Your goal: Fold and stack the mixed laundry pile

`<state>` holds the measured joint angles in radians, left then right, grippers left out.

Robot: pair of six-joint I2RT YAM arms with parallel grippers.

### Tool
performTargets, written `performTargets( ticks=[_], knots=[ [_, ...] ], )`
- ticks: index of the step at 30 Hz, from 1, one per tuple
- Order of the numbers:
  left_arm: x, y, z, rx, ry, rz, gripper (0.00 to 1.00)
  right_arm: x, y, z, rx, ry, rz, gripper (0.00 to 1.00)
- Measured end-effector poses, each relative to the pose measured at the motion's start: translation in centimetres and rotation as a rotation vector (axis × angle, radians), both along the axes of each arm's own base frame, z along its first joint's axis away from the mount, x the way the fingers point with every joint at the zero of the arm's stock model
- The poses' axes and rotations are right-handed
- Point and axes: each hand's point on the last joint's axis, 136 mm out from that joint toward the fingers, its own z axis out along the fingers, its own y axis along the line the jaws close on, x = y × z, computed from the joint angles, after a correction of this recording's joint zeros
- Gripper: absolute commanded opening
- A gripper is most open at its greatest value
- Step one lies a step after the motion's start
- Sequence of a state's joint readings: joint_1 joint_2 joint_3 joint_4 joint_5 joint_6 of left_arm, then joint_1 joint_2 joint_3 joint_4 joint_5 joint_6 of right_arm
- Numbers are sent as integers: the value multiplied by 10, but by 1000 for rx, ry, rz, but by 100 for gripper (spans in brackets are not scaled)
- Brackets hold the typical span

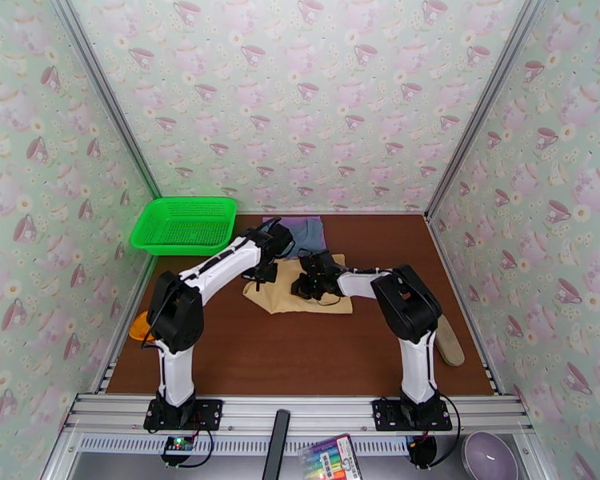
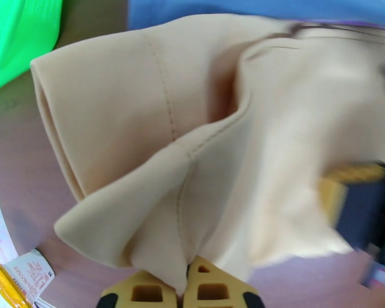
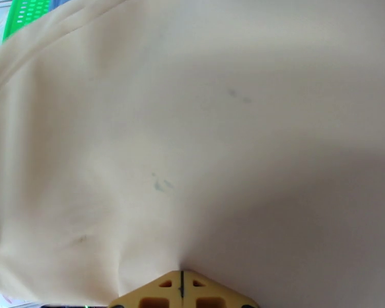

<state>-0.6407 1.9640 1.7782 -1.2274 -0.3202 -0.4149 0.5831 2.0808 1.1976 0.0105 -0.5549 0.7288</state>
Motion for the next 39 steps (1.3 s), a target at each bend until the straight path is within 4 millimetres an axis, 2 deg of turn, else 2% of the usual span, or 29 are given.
performTargets(
  ticks=[5,7,9,12,16,19,21,24,26,28,35,39],
  knots=[
    [-7,-54,37,-105,-49,-103,0,2,6,0,0,-15,-3,0],
    [-9,-73,42,-137,-50,-135,0,2,3,2,-15,-27,-1,1],
    [-11,-84,41,-141,-33,-154,0,2,-7,4,-50,-33,-10,9],
    [-10,-88,35,-125,-9,-157,0,3,-44,15,-133,-55,-49,19],
    [-10,-85,33,-105,15,-151,0,10,-111,64,-223,-158,-146,27],
    [-9,-86,36,-104,17,-151,0,13,-157,86,-279,-228,-221,29],
    [-7,-88,40,-109,12,-151,0,11,-185,78,-327,-218,-261,29],
    [-3,-93,45,-122,6,-152,0,0,-222,41,-412,-126,-289,31],
    [0,-97,47,-129,2,-154,0,-8,-235,15,-447,-53,-289,31],
    [2,-101,45,-133,6,-155,0,-14,-238,-2,-466,-8,-274,31],
    [4,-115,30,-163,46,-135,0,-13,-234,-2,-454,-20,-261,29],
    [3,-132,16,-224,77,-123,0,-15,-232,-2,-441,-15,-255,26]
  ],
)
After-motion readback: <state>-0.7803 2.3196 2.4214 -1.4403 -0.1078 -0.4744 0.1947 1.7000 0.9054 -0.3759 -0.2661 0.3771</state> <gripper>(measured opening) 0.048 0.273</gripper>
